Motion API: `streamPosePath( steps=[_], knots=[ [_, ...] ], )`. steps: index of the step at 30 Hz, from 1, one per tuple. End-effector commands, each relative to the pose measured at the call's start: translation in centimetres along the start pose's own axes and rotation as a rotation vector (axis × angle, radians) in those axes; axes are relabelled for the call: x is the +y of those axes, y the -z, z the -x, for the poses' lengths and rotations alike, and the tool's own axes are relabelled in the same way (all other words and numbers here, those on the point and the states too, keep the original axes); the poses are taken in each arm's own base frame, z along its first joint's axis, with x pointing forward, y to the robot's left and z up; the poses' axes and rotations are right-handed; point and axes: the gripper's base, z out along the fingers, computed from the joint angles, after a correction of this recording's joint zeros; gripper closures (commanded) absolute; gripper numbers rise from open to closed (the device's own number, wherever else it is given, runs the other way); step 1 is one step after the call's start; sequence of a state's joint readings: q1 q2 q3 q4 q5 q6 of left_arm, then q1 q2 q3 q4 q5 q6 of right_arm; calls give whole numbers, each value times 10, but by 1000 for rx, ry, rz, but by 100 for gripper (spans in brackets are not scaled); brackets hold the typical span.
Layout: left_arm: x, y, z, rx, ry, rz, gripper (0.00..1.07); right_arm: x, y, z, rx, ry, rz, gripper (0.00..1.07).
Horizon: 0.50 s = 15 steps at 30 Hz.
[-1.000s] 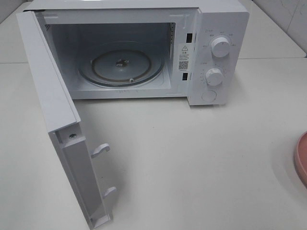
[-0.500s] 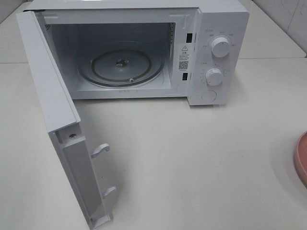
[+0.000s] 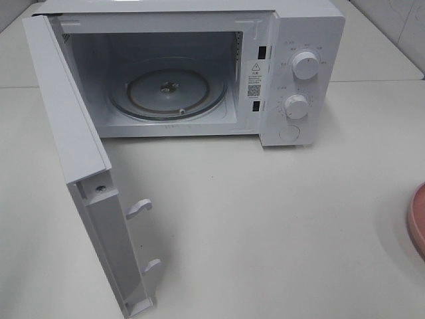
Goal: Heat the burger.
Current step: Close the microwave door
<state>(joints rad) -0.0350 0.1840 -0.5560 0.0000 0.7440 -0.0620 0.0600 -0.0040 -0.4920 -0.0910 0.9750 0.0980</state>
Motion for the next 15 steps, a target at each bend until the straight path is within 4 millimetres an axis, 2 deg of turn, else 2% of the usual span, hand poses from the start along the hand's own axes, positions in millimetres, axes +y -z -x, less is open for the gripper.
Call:
streamPosePath(
  steps=[1, 2, 3, 4, 5, 6, 10, 12, 15],
  knots=[
    [-1, -16, 10, 3, 10, -3, 81, 0, 5, -2, -48, -5, 0, 32],
    [-1, -16, 10, 3, 10, -3, 81, 0, 5, -2, -48, -5, 0, 32],
    [-1, -25, 12, 18, 10, -2, 96, 0, 5, -2, -48, -5, 0, 32],
    [-1, -25, 12, 18, 10, -2, 96, 0, 5, -2, -48, -5, 0, 32],
    [-1, -31, 14, 25, 9, -1, 104, 0, 5, -2, -48, -5, 0, 32],
    [-1, -41, 16, 25, 6, -1, 107, 0, 5, -2, -48, -5, 0, 32],
    [-1, -56, 16, -21, -10, -3, 107, 0, 5, -2, -48, -5, 0, 32],
    [-1, -70, 10, -61, -12, -4, 107, 0, 5, -2, -48, -5, 0, 32],
    [0, -79, 4, -80, -12, -4, 107, 0, 5, -2, -48, -5, 0, 32]
  ],
)
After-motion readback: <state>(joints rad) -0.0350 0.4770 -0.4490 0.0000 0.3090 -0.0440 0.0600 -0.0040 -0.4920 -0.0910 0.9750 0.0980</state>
